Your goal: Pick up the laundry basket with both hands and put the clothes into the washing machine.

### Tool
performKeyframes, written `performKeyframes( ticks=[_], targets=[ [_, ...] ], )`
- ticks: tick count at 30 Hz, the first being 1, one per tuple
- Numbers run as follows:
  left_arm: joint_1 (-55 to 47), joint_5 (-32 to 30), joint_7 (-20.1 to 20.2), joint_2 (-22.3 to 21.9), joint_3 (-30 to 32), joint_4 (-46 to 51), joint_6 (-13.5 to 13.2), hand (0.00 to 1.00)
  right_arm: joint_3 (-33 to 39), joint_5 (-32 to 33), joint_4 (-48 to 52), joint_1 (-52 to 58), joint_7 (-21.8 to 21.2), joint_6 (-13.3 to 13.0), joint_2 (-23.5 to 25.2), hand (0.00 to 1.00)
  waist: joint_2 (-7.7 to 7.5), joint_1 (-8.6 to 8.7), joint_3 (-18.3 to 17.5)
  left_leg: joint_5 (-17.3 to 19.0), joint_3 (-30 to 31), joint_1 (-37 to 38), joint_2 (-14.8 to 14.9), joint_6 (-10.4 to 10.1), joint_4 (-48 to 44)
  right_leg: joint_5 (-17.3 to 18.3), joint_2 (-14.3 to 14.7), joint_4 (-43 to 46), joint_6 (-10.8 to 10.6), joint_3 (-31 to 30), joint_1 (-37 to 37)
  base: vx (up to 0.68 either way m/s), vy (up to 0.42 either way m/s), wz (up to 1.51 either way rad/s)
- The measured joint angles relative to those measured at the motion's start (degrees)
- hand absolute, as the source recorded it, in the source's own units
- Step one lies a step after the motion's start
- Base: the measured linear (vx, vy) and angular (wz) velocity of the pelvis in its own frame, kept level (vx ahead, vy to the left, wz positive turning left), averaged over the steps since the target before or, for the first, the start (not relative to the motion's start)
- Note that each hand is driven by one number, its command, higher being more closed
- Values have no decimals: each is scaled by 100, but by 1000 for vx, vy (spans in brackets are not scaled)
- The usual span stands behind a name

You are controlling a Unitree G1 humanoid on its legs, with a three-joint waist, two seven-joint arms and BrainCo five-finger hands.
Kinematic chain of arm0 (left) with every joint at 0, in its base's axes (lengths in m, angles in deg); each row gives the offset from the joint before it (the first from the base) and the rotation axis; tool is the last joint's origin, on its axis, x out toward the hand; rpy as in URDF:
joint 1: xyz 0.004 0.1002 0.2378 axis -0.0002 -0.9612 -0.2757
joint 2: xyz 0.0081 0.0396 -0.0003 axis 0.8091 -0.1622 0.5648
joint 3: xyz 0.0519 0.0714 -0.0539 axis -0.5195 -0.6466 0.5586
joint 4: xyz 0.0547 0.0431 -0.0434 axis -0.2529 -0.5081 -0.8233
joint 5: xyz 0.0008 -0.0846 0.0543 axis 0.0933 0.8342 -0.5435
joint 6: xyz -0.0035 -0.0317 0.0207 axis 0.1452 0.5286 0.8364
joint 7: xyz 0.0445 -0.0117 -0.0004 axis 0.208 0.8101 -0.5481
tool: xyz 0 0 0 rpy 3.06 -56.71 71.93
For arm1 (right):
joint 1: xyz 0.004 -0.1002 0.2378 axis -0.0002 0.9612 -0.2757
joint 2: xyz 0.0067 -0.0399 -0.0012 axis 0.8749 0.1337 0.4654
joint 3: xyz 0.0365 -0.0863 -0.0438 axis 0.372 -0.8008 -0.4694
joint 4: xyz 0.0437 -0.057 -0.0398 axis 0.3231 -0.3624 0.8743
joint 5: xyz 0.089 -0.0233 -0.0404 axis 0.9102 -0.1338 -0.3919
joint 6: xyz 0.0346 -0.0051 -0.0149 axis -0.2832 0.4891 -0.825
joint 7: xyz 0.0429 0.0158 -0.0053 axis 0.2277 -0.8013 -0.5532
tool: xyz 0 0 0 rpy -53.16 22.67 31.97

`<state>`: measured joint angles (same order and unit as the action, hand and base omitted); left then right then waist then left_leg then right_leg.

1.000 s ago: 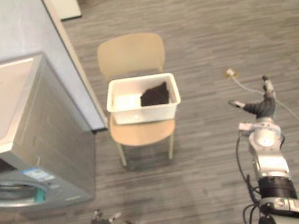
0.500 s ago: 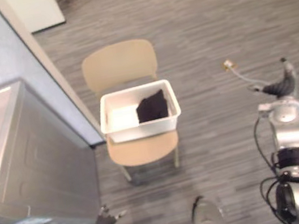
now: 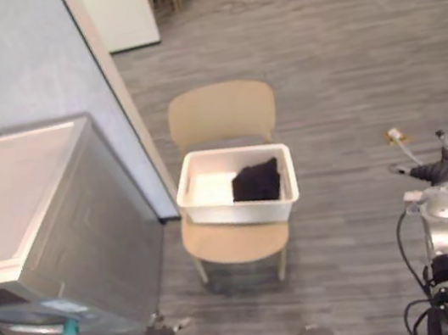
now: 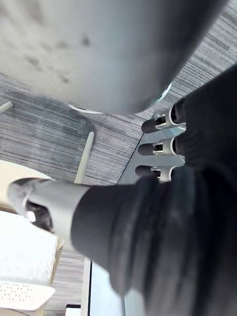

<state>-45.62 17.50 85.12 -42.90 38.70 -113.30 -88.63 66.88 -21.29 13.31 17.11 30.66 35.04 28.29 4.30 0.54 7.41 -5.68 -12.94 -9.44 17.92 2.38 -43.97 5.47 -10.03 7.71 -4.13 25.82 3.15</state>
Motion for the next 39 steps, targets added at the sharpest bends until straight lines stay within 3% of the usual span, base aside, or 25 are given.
performKeyframes(
  ticks=[1,2,3,4,5,8,10,13,15,17,19,21,22,23,25,29,35,39],
  targets=[
    [2,-2,1,40,3,11,-7,0,-2,-1,2,-2,-9,-6,3,0,-61,4,19,-3,-37,-99,-4,-44,-25,-108,1,-180,66,-8,62,112,-42,-7],
    [3,-8,5,86,11,3,1,0,4,-1,1,8,-33,-7,4,0,-92,62,38,604,-96,-115,2,-178,130,-293,2,-248,102,4,73,86,7,13],
    [-18,-14,4,85,21,-5,5,0,30,-1,-1,31,-54,-6,-5,0,-92,146,37,975,-157,-72,-48,-326,822,-371,2,-250,104,55,71,87,31,20],
    [-37,-13,4,77,37,-6,10,0,28,-2,-1,31,-60,-6,-9,0,-92,158,37,1025,-204,-12,-92,-391,1288,-376,1,-256,97,69,59,111,87,7],
    [-59,-17,6,40,118,10,16,0,16,-7,1,25,-68,-25,-38,0,-81,134,19,935,-372,148,-181,-502,2323,-440,-3,-268,27,77,-23,88,110,-11],
    [-126,-18,40,-77,127,4,19,0,-39,-32,-18,15,-105,-77,-141,0,92,74,-105,487,-509,193,-433,-687,3257,-503,57,-312,-230,-47,-148,180,232,-21],
    [-117,-81,62,12,129,20,-4,0,-170,-73,-54,-7,-167,-96,-165,0,-46,113,-175,664,-604,196,-733,-538,3163,-564,-256,-262,-434,-120,-134,208,239,0],
    [-85,-129,129,85,91,20,-46,0,-377,-81,-416,-389,-235,-188,-277,0,-198,107,-148,1215,-804,105,-1103,-317,2698,-299,-867,416,-682,-353,-434,171,260,-9],
    [-30,-130,130,211,-161,3,-45,0,-759,-87,-710,-720,-310,-190,-272,0,-214,36,-135,1493,-954,140,-1254,-182,2404,-134,-1265,1482,-577,-708,-927,187,290,-20],
    [-3,-128,125,263,-342,13,-41,0,-1057,-86,-729,-782,-358,-194,-254,0,-198,22,-111,1524,-945,235,-1269,-136,2416,-139,-1376,2061,-392,-853,-1233,123,93,-3],
    [6,-124,106,267,-349,14,-41,0,-1312,-85,-727,-966,-447,-226,-227,0,-159,-17,-40,1505,-941,403,-1198,-166,2575,293,-1262,2008,-222,-746,-1338,111,-41,-2],
    [56,-119,107,305,-415,18,-45,0,-1336,-82,-706,-1104,-457,-304,-240,0,-202,2,-13,1479,-908,391,-1219,-236,2603,145,-1121,1365,-22,-626,-1334,52,-134,24],
    [115,-110,99,271,-448,6,-46,0,-1303,-82,-685,-1100,-453,-329,-297,0,-176,91,9,1462,-732,315,-1261,-368,2598,-103,-1048,1227,-383,-667,-1279,53,-146,42],
    [103,-121,103,232,-469,27,-64,0,-1280,-82,-686,-1098,-461,-321,-301,0,-178,72,14,1424,-688,270,-1236,-428,2638,-109,-1020,1223,-385,-613,-1311,68,-138,40],
    [109,-121,114,145,-529,94,-74,0,-1295,-84,-715,-1095,-471,-276,-326,0,-2,58,37,1313,-546,74,-1093,-523,2729,-106,-876,1186,-380,-371,-1318,19,-148,25],
    [104,25,110,79,-543,350,-165,0,-1660,-81,-1179,-1278,-490,-278,-533,0,28,-9,122,1004,-257,-172,-1036,-600,2968,-143,-761,1026,-304,37,-1332,8,-97,41],
    [147,285,118,92,-627,897,-273,0,-2750,-86,-1814,-2803,-737,-424,-743,0,165,-204,774,664,-213,-712,-1021,-560,3123,-525,-644,705,-156,154,-1735,-101,0,9],
    [203,340,110,95,-611,905,-285,0,-3269,-268,-1788,-3245,-817,-526,-743,0,236,-321,902,611,-269,-939,-1036,-507,3114,-704,-609,564,-135,105,-1933,-80,35,-6]
  ],
)
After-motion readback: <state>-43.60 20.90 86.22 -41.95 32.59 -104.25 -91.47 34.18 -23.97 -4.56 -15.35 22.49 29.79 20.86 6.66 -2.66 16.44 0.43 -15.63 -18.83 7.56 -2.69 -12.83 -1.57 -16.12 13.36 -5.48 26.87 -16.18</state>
